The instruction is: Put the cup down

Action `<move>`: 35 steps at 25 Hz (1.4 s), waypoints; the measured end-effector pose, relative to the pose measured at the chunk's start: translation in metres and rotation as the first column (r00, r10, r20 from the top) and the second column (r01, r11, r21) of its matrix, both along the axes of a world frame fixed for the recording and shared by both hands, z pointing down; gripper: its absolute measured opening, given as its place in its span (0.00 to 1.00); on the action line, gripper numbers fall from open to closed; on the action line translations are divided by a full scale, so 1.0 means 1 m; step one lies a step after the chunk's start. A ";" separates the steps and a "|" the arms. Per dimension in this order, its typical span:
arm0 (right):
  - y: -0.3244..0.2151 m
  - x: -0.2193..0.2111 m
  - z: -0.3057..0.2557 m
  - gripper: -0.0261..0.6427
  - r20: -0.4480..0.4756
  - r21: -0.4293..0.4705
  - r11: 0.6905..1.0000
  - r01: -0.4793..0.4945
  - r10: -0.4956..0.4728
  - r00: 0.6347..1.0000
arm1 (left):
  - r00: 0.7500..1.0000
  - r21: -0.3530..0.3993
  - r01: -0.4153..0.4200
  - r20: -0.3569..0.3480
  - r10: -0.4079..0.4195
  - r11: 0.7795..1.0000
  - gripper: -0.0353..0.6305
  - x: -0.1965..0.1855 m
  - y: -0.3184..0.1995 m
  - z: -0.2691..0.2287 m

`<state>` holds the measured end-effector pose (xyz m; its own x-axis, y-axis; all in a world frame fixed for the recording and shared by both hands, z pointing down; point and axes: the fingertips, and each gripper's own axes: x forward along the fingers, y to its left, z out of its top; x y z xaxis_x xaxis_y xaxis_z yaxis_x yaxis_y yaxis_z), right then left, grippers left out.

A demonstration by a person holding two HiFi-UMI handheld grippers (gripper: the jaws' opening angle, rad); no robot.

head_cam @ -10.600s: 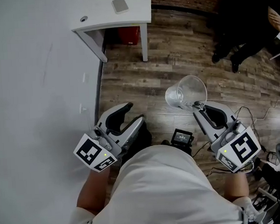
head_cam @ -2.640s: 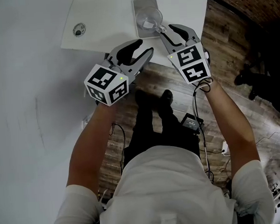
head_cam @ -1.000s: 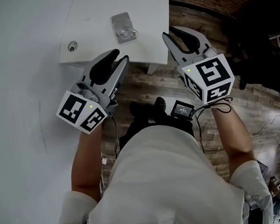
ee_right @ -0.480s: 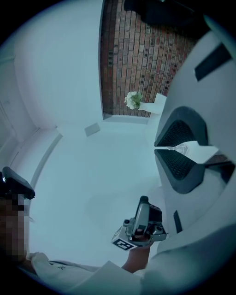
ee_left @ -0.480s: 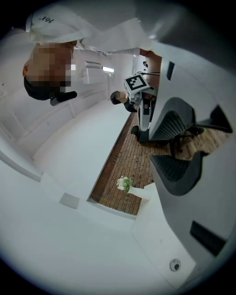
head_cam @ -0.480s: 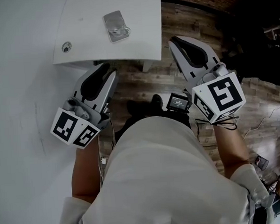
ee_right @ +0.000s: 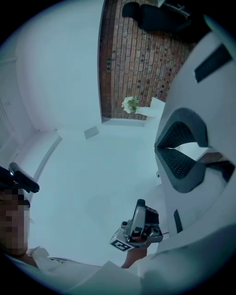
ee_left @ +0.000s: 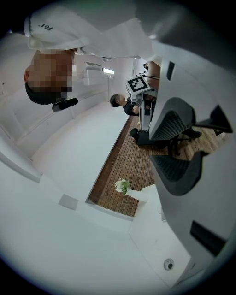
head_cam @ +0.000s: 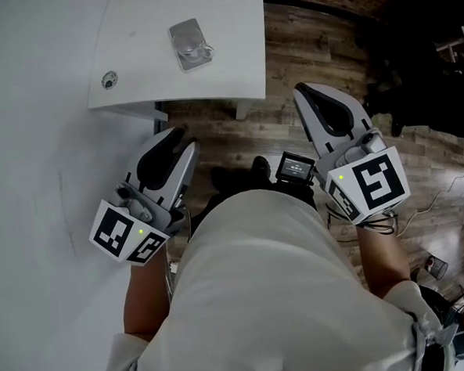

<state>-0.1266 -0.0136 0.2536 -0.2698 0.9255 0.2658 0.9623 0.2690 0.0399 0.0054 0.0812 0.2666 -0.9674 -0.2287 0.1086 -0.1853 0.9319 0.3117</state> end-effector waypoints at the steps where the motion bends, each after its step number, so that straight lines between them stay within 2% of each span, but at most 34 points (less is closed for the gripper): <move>1: -0.001 0.001 0.000 0.06 -0.004 0.001 1.000 0.000 0.000 1.000 | 1.000 0.001 -0.001 -0.001 0.001 1.000 0.21 0.001 -0.002 0.000; 22: -0.003 0.010 -0.002 0.06 -0.004 0.037 0.999 0.022 -0.022 1.000 | 1.000 0.002 -0.020 -0.009 0.020 1.000 0.21 0.003 -0.010 0.000; 35: -0.004 0.002 -0.002 0.06 0.006 0.046 0.999 0.004 -0.004 1.000 | 0.999 0.024 -0.023 -0.033 0.024 0.999 0.21 0.003 -0.010 0.007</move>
